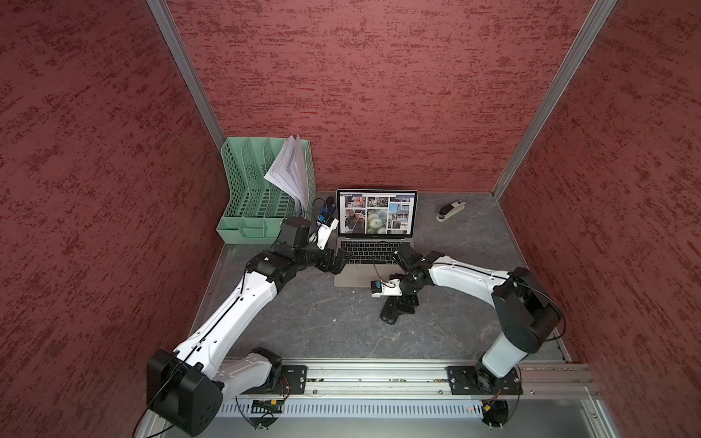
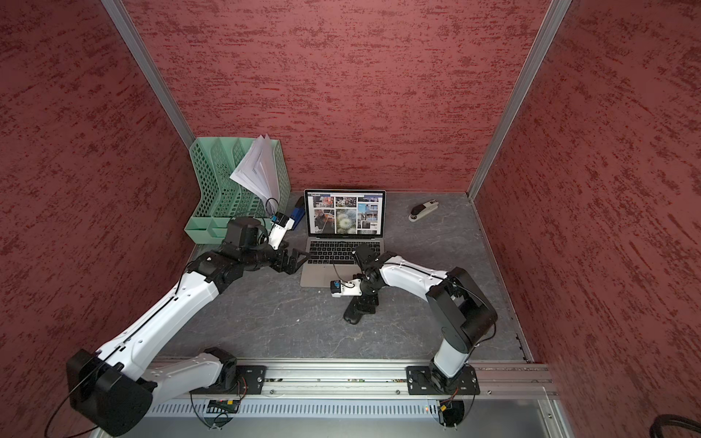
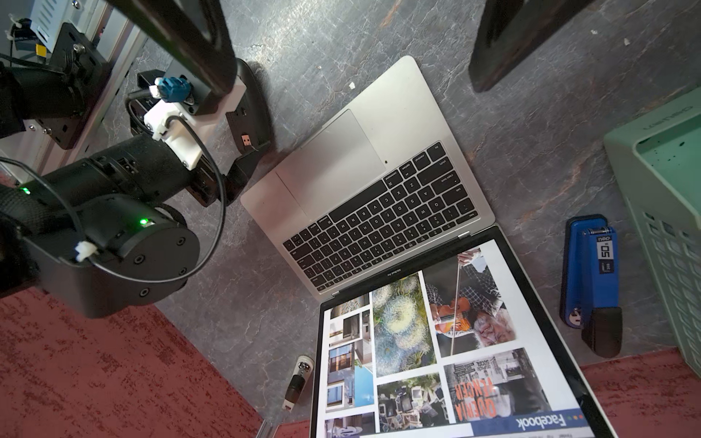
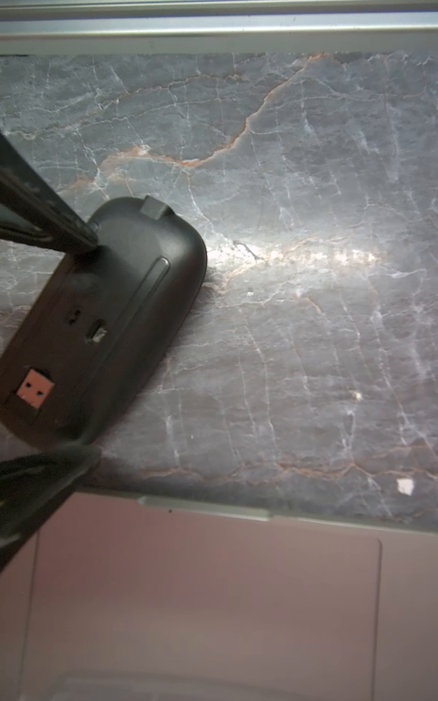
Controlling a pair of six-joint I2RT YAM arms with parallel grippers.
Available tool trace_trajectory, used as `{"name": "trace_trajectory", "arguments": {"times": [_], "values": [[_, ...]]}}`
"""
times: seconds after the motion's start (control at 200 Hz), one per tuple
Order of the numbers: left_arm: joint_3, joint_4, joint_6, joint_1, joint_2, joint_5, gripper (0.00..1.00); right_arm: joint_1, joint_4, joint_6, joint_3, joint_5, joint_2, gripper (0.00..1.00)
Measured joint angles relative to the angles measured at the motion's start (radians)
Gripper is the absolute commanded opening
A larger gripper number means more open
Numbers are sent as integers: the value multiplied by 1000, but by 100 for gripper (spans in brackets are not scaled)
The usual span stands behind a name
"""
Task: Remove the wireless mouse receiver from the laptop
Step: Pick up the mouse from the center of the board.
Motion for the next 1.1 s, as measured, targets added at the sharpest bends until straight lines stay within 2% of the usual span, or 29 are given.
{"name": "trace_trajectory", "arguments": {"times": [0.235, 0.381, 0.516, 0.751, 1.102], "values": [[22, -32, -4, 13, 72, 51, 100, -1, 0, 0, -1, 0, 0, 86], [26, -37, 1, 13, 71, 88, 100, -2, -8, -6, -1, 0, 0, 98], [26, -43, 10, 13, 69, 106, 100, -2, -26, -21, -1, 5, -21, 98], [26, -46, 24, 16, 37, 111, 100, -2, -35, -80, -17, 29, -159, 98], [26, -45, 31, 19, 30, 125, 100, 12, -43, -256, -37, 122, -84, 99]]}}
